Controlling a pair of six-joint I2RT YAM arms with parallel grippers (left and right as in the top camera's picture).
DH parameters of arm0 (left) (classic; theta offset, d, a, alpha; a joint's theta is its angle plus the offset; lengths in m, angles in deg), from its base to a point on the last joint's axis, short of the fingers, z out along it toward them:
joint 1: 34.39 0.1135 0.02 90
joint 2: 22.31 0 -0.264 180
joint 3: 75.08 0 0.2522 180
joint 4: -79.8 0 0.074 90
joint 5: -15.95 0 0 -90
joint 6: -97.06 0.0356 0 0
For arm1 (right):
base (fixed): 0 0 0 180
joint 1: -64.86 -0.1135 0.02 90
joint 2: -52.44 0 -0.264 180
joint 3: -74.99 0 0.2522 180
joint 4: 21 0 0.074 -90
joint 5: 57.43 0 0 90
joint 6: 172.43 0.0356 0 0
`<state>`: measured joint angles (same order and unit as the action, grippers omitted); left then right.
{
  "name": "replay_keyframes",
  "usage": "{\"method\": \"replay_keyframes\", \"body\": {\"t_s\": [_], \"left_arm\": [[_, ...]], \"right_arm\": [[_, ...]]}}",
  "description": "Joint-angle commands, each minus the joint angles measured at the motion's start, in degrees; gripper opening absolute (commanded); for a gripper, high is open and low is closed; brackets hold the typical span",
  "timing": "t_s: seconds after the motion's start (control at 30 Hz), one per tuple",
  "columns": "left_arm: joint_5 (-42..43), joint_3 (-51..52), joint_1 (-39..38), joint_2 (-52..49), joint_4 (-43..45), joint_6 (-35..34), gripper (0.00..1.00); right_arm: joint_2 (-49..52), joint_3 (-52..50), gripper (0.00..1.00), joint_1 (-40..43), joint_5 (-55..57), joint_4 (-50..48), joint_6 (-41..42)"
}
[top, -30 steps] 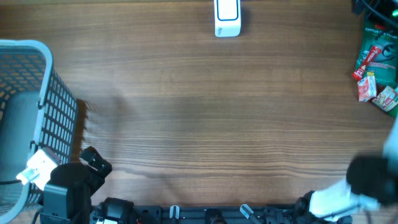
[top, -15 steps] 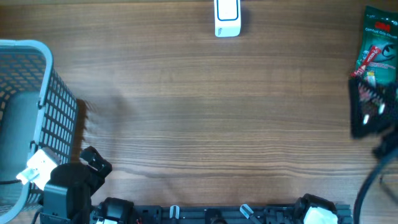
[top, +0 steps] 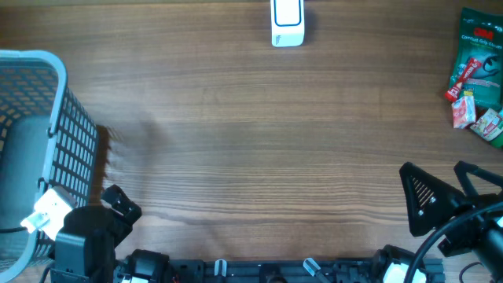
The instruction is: Scan the item barcode
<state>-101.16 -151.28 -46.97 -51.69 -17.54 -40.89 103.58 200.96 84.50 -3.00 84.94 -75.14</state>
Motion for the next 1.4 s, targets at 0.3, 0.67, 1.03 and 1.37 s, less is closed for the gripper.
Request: {"method": "replay_keyframes", "body": {"t_s": [0.3,0.67,1.03,1.37], "left_arm": [[-0.1,-0.4,0.4,0.2,0.1,-0.5,1.00],[-0.1,-0.4,0.4,0.2,0.1,-0.5,1.00],[-0.1,-0.4,0.4,0.2,0.1,-0.5,1.00],[-0.1,-0.4,0.4,0.2,0.1,-0.5,1.00]], "right_arm": [[-0.1,-0.2,1.00,-3.3,2.1,0.0,1.9],[-11.7,-20.9,1.00,-8.4,2.4,-16.1,-11.6],[-41.9,-75.7,1.00,-19.4,0.6,-72.8,-10.1],[-50.9,-105.0,1.00,-19.4,-0.5,-105.5,-10.1]]}}
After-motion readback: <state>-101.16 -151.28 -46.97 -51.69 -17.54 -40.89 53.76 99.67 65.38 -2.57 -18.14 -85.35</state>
